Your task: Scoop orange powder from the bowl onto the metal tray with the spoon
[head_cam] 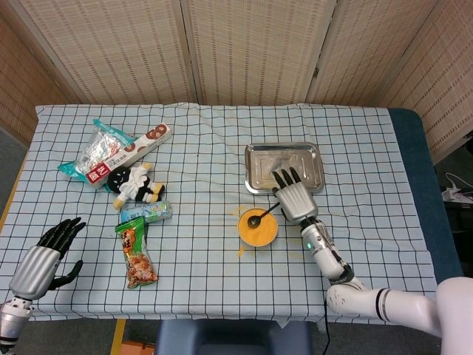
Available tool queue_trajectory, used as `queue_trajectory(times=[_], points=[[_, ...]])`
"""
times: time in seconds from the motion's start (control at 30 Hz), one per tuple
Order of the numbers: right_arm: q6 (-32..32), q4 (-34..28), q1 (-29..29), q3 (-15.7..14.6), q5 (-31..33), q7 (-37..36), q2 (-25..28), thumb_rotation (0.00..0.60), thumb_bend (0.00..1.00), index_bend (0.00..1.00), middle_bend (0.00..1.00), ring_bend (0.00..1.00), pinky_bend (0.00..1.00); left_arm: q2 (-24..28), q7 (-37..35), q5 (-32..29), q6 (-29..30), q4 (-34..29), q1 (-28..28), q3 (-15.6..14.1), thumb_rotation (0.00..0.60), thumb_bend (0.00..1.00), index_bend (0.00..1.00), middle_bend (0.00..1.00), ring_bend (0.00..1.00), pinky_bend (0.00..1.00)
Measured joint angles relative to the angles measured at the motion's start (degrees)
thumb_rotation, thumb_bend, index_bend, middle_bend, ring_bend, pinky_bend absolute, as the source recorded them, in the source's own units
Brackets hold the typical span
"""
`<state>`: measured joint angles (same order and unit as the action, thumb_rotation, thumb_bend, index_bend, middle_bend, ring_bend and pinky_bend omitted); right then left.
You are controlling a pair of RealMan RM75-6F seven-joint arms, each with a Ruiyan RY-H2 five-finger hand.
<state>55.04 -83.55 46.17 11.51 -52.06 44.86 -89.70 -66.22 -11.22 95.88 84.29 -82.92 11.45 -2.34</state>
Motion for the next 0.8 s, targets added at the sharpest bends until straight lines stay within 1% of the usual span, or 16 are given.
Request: queue_trajectory(times=[0.1,0.2,0.5,0.8], points=[[-2.2,0.4,1.3,0.1,1.9,-0.2,1.4,0.600,0.32,0.42,0.05,0.00,0.00,-0.1,0.1,-0.2,-0.3,0.1,0.0,0.0,0.600,0.44,0.00,0.00,0.00,0.15],[-3.0,0.9,2.0,-0.2,2.9,-0.5,2.0,0.600,0.32,0.43,0.05,0.00,0.00,-0.2,0.1,-0.3,-0.6,0.2,0.1,-0.1,0.600,0.44,0.00,0.00,0.00,0.15],[-3.9,2.3,3.7,-0.9,4.6,-1.0,1.7,0.600,0.32,0.45,0.05,0.00,0.00,-0.5,0.6,-1.0,-1.1,0.4,0.3,0.2,0.600,0.44,0.00,0.00,0.00,0.15],[-3.3,3.2,5.1,-1.9,5.7,-0.5,0.7,0.600,0.32,0.45,0.05,0.00,0.00,-0.5,0.6,-1.2,-1.4,0.3,0.4,0.2,0.600,0.44,0.00,0.00,0.00,0.15]])
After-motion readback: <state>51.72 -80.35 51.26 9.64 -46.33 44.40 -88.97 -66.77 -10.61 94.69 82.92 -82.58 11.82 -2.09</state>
